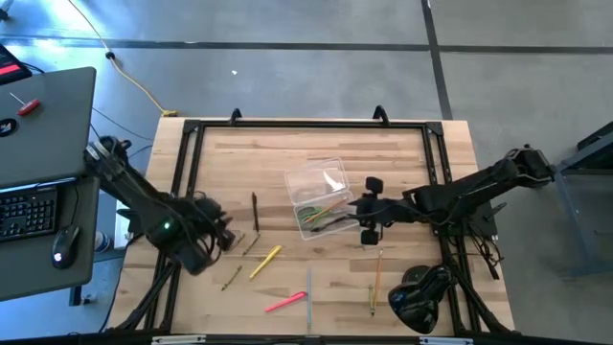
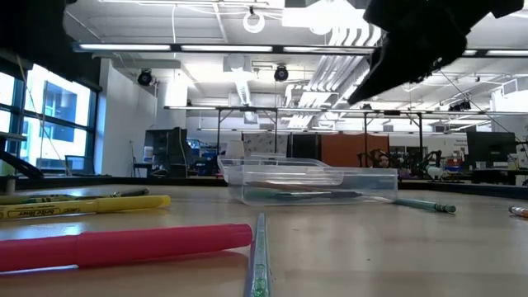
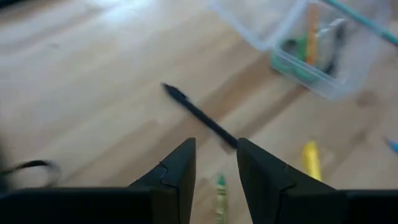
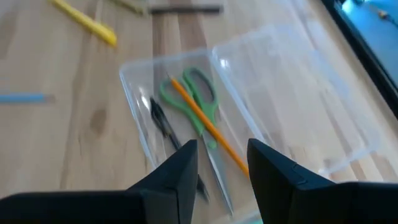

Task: Pick & place school supplies into a supply box
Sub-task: Put the green crayon into the supply box

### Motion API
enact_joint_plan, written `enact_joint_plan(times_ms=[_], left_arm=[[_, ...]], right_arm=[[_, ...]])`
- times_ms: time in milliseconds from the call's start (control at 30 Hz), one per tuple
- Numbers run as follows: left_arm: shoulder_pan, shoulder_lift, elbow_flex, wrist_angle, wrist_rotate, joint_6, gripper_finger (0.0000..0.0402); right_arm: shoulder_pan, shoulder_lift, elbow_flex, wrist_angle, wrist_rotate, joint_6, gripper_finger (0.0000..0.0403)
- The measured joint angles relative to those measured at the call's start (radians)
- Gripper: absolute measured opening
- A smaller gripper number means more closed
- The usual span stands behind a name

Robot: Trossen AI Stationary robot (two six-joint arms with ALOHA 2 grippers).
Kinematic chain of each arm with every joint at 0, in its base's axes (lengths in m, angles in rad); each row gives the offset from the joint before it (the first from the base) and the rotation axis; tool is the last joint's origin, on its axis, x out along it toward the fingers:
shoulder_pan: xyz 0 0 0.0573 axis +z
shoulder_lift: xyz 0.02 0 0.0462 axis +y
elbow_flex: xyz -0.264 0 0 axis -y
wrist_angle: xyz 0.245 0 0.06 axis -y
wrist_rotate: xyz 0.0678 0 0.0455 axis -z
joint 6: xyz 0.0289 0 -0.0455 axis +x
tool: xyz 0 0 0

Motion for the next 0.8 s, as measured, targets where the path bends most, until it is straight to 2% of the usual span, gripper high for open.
enact_joint_plan(times_ms=[233, 433, 533, 800], left_arm=[[-0.135, 0.033, -0.214, 0.334, -0.024, 0.082, 0.015], [-0.229, 0.061, -0.347, 0.57, -0.137, 0.052, 0.015], [-0.252, 0.082, -0.387, 0.623, -0.18, 0.054, 0.015], [-0.249, 0.203, -0.443, 0.76, -0.185, 0.052, 0.015]], right_arm=[[0.0, 0.0, 0.0, 0.152, -0.019, -0.053, 0.0119], [0.0, 0.0, 0.001, 0.219, -0.031, -0.055, 0.0119], [0.0, 0.0, 0.002, 0.232, -0.039, -0.055, 0.0119], [0.0, 0.001, 0.002, 0.24, -0.04, -0.055, 0.0119]])
